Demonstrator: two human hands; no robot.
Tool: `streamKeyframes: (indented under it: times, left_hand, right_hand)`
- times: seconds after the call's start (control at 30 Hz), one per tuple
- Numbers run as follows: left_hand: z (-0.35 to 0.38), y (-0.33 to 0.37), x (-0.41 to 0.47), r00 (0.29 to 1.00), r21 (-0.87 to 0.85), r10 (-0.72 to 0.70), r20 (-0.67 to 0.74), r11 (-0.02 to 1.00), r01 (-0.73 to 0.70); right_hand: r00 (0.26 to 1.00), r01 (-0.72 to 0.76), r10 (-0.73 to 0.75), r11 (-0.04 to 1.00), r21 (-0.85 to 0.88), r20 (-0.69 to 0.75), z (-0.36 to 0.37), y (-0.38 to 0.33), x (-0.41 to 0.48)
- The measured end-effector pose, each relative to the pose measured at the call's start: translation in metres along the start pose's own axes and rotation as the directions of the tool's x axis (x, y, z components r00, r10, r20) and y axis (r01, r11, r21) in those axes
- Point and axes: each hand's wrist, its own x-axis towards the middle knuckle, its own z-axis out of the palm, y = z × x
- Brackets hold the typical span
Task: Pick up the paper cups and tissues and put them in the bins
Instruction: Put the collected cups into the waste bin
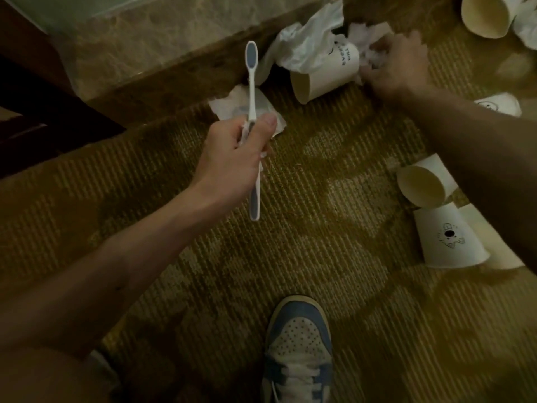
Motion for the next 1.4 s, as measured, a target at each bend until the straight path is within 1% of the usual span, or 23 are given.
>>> streamKeyframes:
  times: [0.1,0.23,0.3,0.4,0.47,0.53,0.63,0.7,0.77,0.8,0.87,0.97,1.0,1.03,1.1,1.17,1.2,1.23,1.27,1.33,1.37,1.4]
  left_hand:
    - [0.001,-0.003,0.003,1.000,0.009,0.005,0.000,1.000,-0.005]
    - [0.006,-0.007,0.004,1.000,0.001,0.000,0.006,1.000,0.000]
    - [0.009,-0.008,0.004,0.999,-0.028,-0.006,0.034,1.000,0.007]
    - [0.013,-0.009,0.001,0.998,-0.071,-0.011,0.059,0.997,0.016]
    - [0.012,-0.009,-0.001,0.998,-0.107,-0.010,0.063,0.994,0.017]
    - [0.009,-0.009,-0.003,0.997,-0.162,-0.011,0.073,0.987,0.023]
    - [0.006,-0.009,-0.007,0.997,-0.244,-0.049,0.053,0.968,0.061]
    - [0.005,-0.008,-0.011,0.996,-0.280,-0.086,0.021,0.956,0.088]
    - [0.005,-0.008,-0.013,0.994,-0.269,-0.112,-0.012,0.957,0.104]
    - [0.004,-0.008,-0.014,0.992,-0.254,-0.123,-0.033,0.961,0.111]
    - [0.003,-0.007,-0.015,0.988,-0.238,-0.141,-0.060,0.963,0.123]
    - [0.000,-0.005,-0.015,0.975,-0.319,-0.202,-0.095,0.933,0.163]
    - [-0.002,-0.004,-0.015,0.969,-0.343,-0.226,-0.104,0.922,0.179]
    - [-0.005,-0.005,-0.015,0.964,-0.345,-0.239,-0.115,0.920,0.187]
    - [-0.009,-0.009,-0.015,0.960,-0.314,-0.231,-0.156,0.933,0.174]
    - [-0.012,-0.013,-0.015,0.954,-0.272,-0.212,-0.211,0.951,0.151]
    - [-0.013,-0.015,-0.014,0.950,-0.242,-0.206,-0.233,0.959,0.148]
    - [-0.015,-0.016,-0.012,0.947,-0.216,-0.204,-0.248,0.965,0.152]
    - [-0.017,-0.018,-0.009,0.943,-0.207,-0.214,-0.256,0.965,0.162]
    - [-0.022,-0.019,-0.003,0.930,-0.252,-0.264,-0.258,0.947,0.199]
    - [-0.024,-0.020,0.000,0.922,-0.274,-0.289,-0.258,0.937,0.217]
    - [-0.026,-0.022,0.001,0.916,-0.277,-0.304,-0.261,0.933,0.230]
  right_hand:
    - [0.999,0.043,-0.042,0.996,0.077,-0.015,-0.004,0.005,-0.003]
    - [1.000,-0.002,0.000,0.991,0.133,0.013,-0.014,0.010,-0.009]
    - [0.997,-0.020,0.009,0.988,0.153,0.073,-0.018,0.014,-0.014]
    - [0.979,-0.064,0.033,0.986,0.152,0.199,-0.023,0.022,-0.024]
    - [0.956,-0.140,0.068,0.961,0.238,0.286,-0.025,0.024,-0.035]
    - [0.946,-0.186,0.075,0.923,0.337,0.316,-0.026,0.022,-0.053]
    - [0.946,-0.160,-0.020,0.840,0.518,0.324,-0.026,0.010,-0.086]
    - [0.924,-0.161,-0.101,0.772,0.615,0.369,-0.027,-0.007,-0.110]
    - [0.889,-0.144,-0.210,0.716,0.683,0.408,-0.024,-0.027,-0.131]
    - [0.867,-0.137,-0.264,0.688,0.713,0.422,-0.021,-0.039,-0.140]
    - [0.840,-0.144,-0.320,0.648,0.748,0.438,-0.012,-0.061,-0.154]
    - [0.820,-0.138,-0.389,0.578,0.804,0.421,0.001,-0.086,-0.168]
    - [0.816,-0.140,-0.397,0.570,0.810,0.421,0.004,-0.090,-0.169]
    - [0.801,-0.145,-0.412,0.571,0.808,0.435,0.006,-0.093,-0.169]
    - [0.748,-0.157,-0.451,0.592,0.791,0.486,0.007,-0.095,-0.167]
    - [0.697,-0.168,-0.467,0.631,0.757,0.544,0.007,-0.096,-0.161]
    - [0.689,-0.167,-0.457,0.656,0.736,0.563,0.007,-0.097,-0.157]
    - [0.704,-0.160,-0.429,0.681,0.715,0.566,0.008,-0.098,-0.152]
    - [0.746,-0.143,-0.379,0.712,0.688,0.548,0.011,-0.098,-0.147]
    - [0.862,-0.082,-0.247,0.793,0.603,0.442,0.020,-0.099,-0.136]
    - [0.902,-0.042,-0.202,0.839,0.542,0.382,0.026,-0.098,-0.130]
    - [0.920,-0.001,-0.186,0.878,0.478,0.344,0.033,-0.097,-0.125]
